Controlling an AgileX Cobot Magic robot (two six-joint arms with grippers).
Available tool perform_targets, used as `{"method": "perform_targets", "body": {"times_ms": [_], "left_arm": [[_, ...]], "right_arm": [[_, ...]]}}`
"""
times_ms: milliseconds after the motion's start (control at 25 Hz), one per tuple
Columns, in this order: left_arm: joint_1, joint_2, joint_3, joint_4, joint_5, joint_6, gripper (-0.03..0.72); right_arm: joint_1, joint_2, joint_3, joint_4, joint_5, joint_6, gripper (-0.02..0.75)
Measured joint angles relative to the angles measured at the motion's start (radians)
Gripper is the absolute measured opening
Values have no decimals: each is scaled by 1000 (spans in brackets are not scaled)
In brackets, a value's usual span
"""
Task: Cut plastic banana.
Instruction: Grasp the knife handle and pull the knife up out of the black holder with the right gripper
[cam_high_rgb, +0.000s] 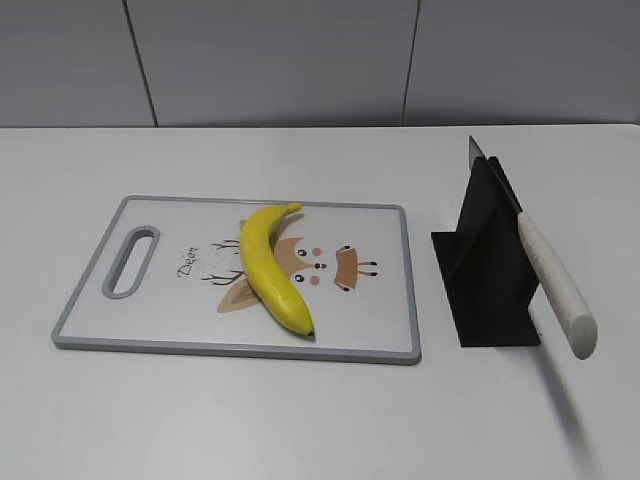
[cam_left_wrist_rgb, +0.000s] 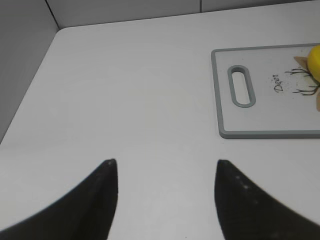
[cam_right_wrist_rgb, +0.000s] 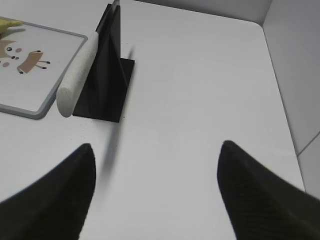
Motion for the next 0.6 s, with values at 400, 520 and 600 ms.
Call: {"method": "perform_targets", "body": {"times_ms": [400, 520, 600], "left_arm": [[0, 0, 0, 0, 0, 0, 589], [0, 0, 0, -1, 0, 0, 588], [0, 0, 0, -1, 0, 0, 587]], "right_arm": [[0, 0, 0, 0, 0, 0, 588], [0, 0, 0, 0, 0, 0, 588], [0, 0, 0, 0, 0, 0, 588]]}}
